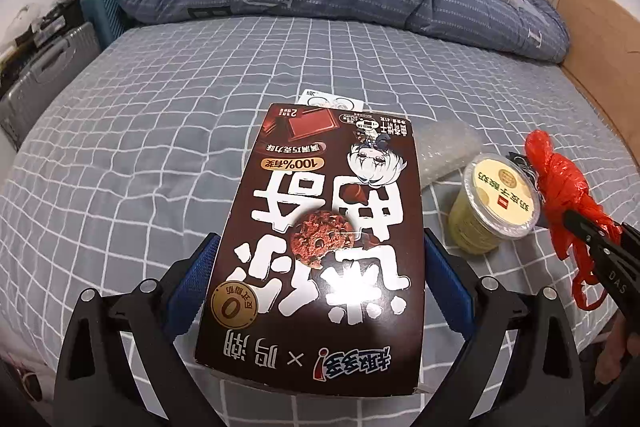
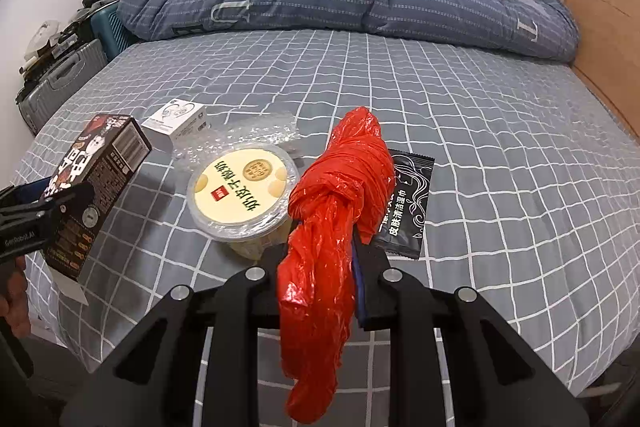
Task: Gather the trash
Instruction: 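Lift the red bag and chocolate box off the bed in both grippers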
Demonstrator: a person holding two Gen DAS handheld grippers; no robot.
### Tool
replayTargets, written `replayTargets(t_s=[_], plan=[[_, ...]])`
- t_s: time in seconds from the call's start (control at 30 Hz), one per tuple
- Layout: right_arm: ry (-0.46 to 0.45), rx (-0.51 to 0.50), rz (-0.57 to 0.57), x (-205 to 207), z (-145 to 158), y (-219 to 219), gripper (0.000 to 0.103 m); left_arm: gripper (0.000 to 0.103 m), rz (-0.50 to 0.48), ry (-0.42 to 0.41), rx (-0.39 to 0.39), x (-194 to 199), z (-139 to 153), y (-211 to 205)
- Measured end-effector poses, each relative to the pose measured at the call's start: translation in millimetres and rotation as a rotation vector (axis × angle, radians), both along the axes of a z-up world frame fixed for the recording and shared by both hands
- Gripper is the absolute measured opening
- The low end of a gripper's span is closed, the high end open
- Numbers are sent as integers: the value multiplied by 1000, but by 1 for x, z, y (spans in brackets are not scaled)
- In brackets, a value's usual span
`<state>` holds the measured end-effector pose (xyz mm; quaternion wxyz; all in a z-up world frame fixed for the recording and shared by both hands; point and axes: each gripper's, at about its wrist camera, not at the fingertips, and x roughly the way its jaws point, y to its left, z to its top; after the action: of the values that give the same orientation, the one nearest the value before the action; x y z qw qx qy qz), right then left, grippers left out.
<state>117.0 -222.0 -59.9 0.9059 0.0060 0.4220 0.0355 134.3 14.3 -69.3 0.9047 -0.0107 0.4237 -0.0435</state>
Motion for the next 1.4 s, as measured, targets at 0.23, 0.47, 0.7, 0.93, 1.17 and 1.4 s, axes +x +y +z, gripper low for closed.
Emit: replayTargets(t_s=[0.23, 0.47, 0.7, 0.93, 1.17, 1.4], plan=[[-7, 6, 16, -15, 5, 10, 21, 93, -3, -2, -23, -11, 4, -1], [-12, 15, 23, -32, 11, 19, 21, 93, -8, -8, -14, -29, 7, -8], [-9, 8, 28, -50, 13, 23, 21, 93, -9, -17, -13, -47, 10, -9], [-9, 19, 27, -69, 16, 24, 21, 93, -3, -14, -22, -68, 9, -9], [-17, 15, 28, -85, 21, 27, 21, 93, 1, -16, -24, -68, 9, -10], [-18, 11, 37, -101, 23, 29, 21, 93, 8, -8, -33, -80, 7, -8]])
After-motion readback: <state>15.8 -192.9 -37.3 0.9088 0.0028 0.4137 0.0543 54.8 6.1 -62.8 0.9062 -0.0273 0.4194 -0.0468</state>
